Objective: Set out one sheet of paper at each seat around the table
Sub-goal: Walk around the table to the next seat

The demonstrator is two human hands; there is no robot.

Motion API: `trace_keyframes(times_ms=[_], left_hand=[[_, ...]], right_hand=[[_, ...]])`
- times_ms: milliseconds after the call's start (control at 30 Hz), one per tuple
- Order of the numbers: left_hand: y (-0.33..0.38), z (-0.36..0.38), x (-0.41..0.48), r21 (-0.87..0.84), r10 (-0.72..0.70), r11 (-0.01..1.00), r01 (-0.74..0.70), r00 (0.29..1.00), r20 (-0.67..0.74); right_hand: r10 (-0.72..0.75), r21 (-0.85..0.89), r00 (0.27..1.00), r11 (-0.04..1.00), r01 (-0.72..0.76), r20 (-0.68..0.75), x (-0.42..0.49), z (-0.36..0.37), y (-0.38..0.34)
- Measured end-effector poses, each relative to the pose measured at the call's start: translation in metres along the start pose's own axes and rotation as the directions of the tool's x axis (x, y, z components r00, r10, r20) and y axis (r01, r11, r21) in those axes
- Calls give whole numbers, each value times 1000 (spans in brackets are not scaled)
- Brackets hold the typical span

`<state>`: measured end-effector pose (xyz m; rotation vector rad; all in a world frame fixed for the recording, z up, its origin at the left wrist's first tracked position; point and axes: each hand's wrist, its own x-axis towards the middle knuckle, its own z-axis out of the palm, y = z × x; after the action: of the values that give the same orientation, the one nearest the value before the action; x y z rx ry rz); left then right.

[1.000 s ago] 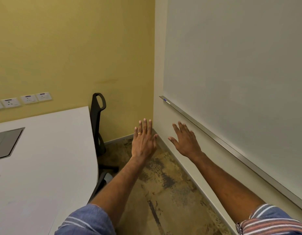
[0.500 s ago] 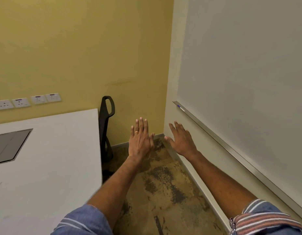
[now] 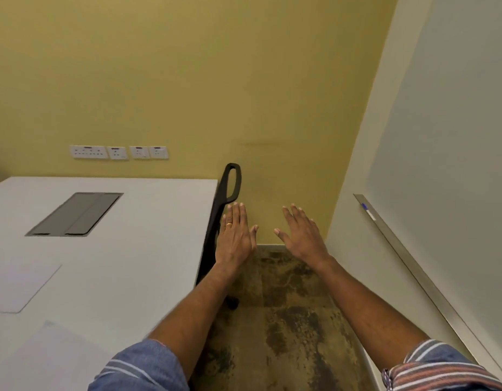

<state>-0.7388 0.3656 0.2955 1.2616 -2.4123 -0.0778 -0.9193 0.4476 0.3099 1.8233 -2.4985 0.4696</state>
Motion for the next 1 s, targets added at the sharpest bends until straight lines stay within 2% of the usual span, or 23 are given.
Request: trace_keyframes(times_ms=[200, 233, 433, 700, 1000], left_hand=[[-5, 8, 33, 24, -155, 987, 157, 986, -59], [-3, 9, 36, 17, -147, 989, 149, 987, -68], [-26, 15, 48, 81, -262, 960, 267, 963, -66], [-92, 27, 77, 142, -376, 913, 383, 924, -76], [-164, 43, 113, 203, -467, 858, 472, 881, -79]], right_hand=[[-155, -4, 988, 988, 155, 22, 68, 8, 10], [-161, -21, 987, 987, 161, 15, 70, 6, 12], [-273, 52, 960, 961, 270, 55, 115, 25, -8], [-421, 145, 905, 901, 409, 65, 185, 65, -56], [-490, 123, 869, 869, 479, 76, 273, 88, -92]])
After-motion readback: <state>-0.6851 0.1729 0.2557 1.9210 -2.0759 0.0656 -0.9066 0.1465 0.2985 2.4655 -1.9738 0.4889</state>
